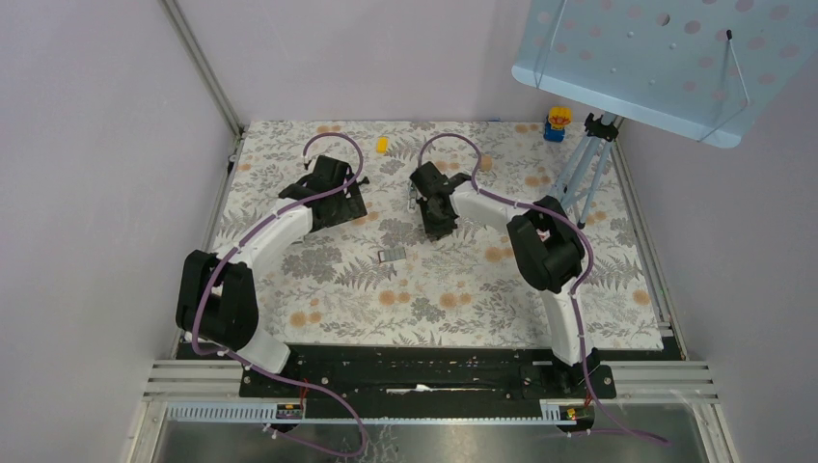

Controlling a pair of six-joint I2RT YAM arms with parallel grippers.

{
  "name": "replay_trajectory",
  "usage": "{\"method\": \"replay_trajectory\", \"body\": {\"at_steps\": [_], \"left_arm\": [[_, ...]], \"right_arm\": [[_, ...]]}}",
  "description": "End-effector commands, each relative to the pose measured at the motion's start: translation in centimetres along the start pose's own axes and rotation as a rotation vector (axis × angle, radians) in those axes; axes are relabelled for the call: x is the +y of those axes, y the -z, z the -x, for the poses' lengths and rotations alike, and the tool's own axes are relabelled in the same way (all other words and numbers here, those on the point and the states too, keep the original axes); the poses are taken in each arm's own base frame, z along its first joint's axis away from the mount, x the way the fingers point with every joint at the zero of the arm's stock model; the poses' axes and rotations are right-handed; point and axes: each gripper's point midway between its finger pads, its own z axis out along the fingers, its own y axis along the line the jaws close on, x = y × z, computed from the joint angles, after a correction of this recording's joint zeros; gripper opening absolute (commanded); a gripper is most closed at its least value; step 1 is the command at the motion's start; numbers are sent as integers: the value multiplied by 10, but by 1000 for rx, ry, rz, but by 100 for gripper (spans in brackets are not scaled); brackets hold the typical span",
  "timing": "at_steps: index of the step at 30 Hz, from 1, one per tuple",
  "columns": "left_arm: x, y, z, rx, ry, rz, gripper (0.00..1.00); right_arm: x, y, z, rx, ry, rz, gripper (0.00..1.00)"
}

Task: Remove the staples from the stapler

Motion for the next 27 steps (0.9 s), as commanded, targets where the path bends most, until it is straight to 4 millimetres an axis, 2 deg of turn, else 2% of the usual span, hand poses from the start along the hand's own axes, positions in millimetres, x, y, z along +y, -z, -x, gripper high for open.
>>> {"method": "replay_trajectory", "body": {"at_steps": [1, 9, 14, 22, 27], "left_arm": [[-4, -3, 7, -21, 4, -20, 95], [-4, -3, 6, -17, 8, -21, 95], [-4, -4, 4, -10, 9, -24, 95], [-5, -5, 4, -8, 10, -28, 95], [-5, -5, 3, -6, 9, -29, 95]], "right_arm": [[9, 29, 12, -80, 5, 47, 19], [9, 49, 11, -289, 15, 148, 21], [6, 53, 10, -460, -8, 195, 22], [-2, 41, -11, -593, 1, 150, 23], [-15, 40, -26, -643, -7, 111, 25]]}}
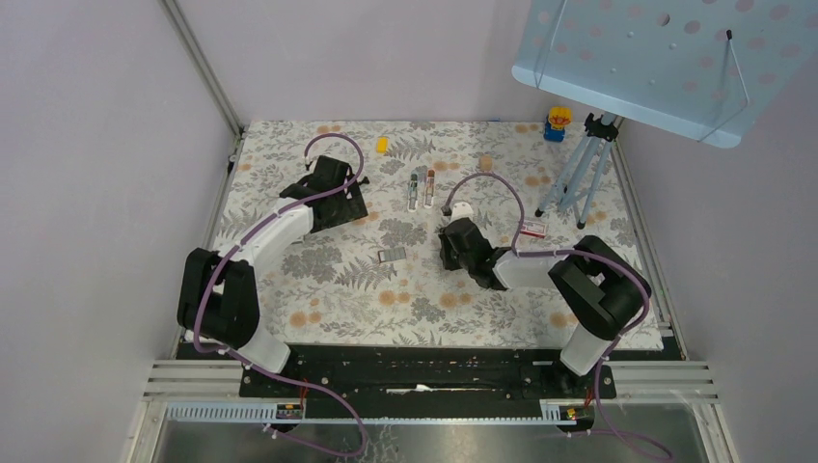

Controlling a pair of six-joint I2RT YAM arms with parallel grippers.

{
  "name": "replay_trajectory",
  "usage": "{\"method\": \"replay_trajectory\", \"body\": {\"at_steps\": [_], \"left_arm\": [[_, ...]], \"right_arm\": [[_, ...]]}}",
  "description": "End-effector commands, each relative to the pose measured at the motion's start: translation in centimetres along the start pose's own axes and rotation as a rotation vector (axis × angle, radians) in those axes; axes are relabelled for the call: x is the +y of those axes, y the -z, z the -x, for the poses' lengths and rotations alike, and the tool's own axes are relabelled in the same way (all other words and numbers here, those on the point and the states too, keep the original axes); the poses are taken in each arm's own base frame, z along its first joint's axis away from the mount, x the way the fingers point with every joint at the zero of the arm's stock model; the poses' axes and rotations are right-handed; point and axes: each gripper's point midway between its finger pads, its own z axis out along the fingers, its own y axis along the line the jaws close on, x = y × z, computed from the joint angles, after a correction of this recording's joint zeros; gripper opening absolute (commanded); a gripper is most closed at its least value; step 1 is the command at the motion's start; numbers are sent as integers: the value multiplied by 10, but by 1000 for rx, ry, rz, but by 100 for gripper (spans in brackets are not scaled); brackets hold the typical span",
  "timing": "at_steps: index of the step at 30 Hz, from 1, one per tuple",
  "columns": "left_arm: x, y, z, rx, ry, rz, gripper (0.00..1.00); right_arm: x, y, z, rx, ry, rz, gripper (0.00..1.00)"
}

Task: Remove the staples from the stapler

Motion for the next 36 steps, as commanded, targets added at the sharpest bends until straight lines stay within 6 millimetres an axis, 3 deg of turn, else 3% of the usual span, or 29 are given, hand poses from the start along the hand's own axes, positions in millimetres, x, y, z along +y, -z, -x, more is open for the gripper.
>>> {"method": "replay_trajectory", "body": {"at_steps": [1, 12, 17, 20, 23, 27, 30, 32, 36], "left_arm": [[-3, -2, 7, -23, 8, -21, 95], [-4, -4, 4, -12, 8, -23, 95], [-3, -4, 4, -14, 9, -21, 95], [-3, -4, 5, -16, 11, -20, 95], [-3, -4, 5, -14, 10, -21, 95], [-3, -3, 5, -18, 9, -22, 95], [-3, -2, 5, -18, 9, -21, 95], [-3, -2, 5, -19, 10, -23, 95], [-3, -1, 6, -22, 9, -25, 95]], "right_arm": [[-3, 10, 27, -170, -10, -24, 26], [-14, 14, -27, -55, 10, -52, 37], [-19, 21, -38, -47, 4, -72, 41], [-16, 29, -22, -83, -17, -64, 44], [-7, 39, 7, -120, -41, -58, 48], [15, 56, 67, -177, -52, -36, 57], [24, 64, 100, -185, -47, -47, 62], [28, 65, 114, -176, -46, -56, 63], [19, 56, 108, -74, -68, -117, 61]]}}
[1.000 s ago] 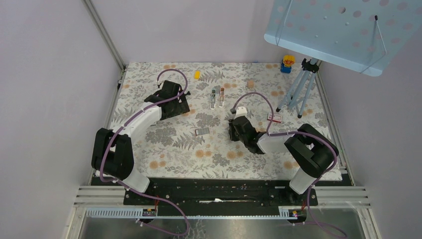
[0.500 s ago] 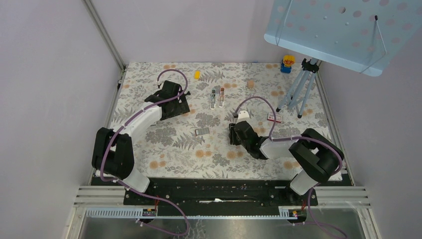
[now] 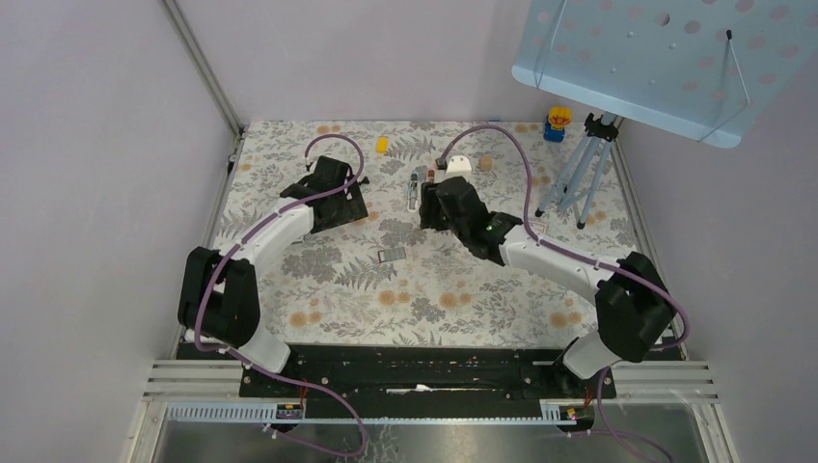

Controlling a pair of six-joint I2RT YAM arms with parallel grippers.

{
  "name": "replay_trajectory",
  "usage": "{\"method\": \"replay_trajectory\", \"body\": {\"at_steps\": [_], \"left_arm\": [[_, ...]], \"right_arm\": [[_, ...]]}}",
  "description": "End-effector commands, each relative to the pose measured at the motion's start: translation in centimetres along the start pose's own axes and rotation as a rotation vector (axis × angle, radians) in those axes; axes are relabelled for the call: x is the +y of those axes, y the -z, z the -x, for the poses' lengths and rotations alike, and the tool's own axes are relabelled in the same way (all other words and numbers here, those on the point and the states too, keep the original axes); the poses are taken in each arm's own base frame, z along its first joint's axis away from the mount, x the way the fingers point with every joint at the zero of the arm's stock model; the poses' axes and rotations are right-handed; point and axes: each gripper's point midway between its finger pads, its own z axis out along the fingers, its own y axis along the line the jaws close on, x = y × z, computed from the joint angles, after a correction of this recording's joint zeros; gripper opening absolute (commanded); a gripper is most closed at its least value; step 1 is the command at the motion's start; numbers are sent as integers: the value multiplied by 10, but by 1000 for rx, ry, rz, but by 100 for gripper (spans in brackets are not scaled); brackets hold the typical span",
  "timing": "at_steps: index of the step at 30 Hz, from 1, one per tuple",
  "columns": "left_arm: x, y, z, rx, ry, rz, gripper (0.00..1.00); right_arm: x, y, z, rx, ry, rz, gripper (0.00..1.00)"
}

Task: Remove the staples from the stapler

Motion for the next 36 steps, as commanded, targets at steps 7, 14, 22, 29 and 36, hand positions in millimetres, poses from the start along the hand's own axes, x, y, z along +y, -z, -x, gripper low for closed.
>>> {"method": "replay_trajectory", "body": {"at_steps": [7, 14, 22, 29, 36], "left_arm": [[-3, 1, 8, -29, 6, -25, 95], [-3, 0, 7, -21, 4, -30, 95], [-4, 1, 7, -21, 0, -38, 95], [-4, 1, 7, -21, -3, -41, 95], [-4, 1, 8, -19, -3, -42, 95]], "right_arm": [[-36, -18, -54, 328, -50, -103, 49], [-35, -33, -85, 504, 2, -76, 51], [-20, -63, -74, 498, 28, -39, 52], [-14, -100, -69, 485, 39, -62, 54], [-16, -130, -66, 459, 65, -95, 44]]}}
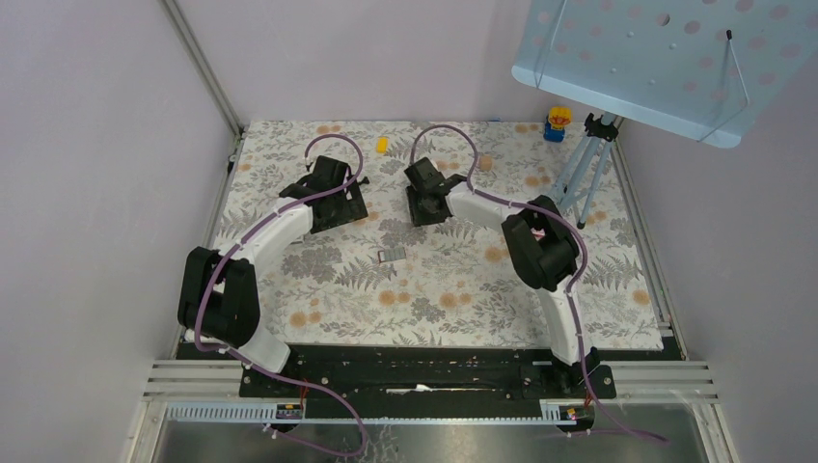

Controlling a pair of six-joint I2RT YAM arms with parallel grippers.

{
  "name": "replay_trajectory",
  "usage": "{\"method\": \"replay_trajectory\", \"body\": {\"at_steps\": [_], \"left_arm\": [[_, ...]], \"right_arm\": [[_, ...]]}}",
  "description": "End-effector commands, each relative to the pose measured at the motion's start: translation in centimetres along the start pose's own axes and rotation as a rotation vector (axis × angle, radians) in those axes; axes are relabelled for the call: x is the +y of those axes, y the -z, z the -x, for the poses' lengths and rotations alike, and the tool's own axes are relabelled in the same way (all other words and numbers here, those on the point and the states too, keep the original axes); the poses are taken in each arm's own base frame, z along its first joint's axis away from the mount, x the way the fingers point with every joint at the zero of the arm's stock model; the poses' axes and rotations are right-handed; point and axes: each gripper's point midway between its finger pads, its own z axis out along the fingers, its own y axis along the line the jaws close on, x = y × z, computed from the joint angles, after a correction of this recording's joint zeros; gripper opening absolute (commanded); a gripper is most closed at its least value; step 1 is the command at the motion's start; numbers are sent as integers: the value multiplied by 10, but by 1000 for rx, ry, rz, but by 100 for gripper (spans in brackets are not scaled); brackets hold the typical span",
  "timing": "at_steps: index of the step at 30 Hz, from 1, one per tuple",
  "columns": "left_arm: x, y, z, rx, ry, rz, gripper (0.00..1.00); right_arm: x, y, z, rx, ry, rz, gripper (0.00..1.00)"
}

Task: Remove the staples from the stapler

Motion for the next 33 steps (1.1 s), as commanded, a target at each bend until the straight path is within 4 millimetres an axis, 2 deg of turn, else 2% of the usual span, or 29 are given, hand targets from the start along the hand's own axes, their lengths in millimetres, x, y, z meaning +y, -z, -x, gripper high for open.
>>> {"method": "replay_trajectory", "body": {"at_steps": [1, 7, 12, 20, 27, 33], "left_arm": [[-4, 1, 8, -30, -3, -28, 95], [-3, 2, 8, -30, -5, -28, 95], [-2, 2, 8, -32, -5, -26, 95], [-3, 0, 7, -23, -4, -30, 95], [-3, 0, 7, -21, -3, -31, 95], [-3, -1, 6, -17, -4, -32, 95]], "right_arm": [[3, -8, 22, -44, 24, -22, 44], [3, -23, 22, -18, 54, -38, 39], [-1, -22, 6, 27, 71, -39, 30], [-3, -11, -35, 126, 122, -5, 18], [-6, 6, -63, 172, 120, 14, 17], [5, 24, -78, 189, 116, 106, 17]]}}
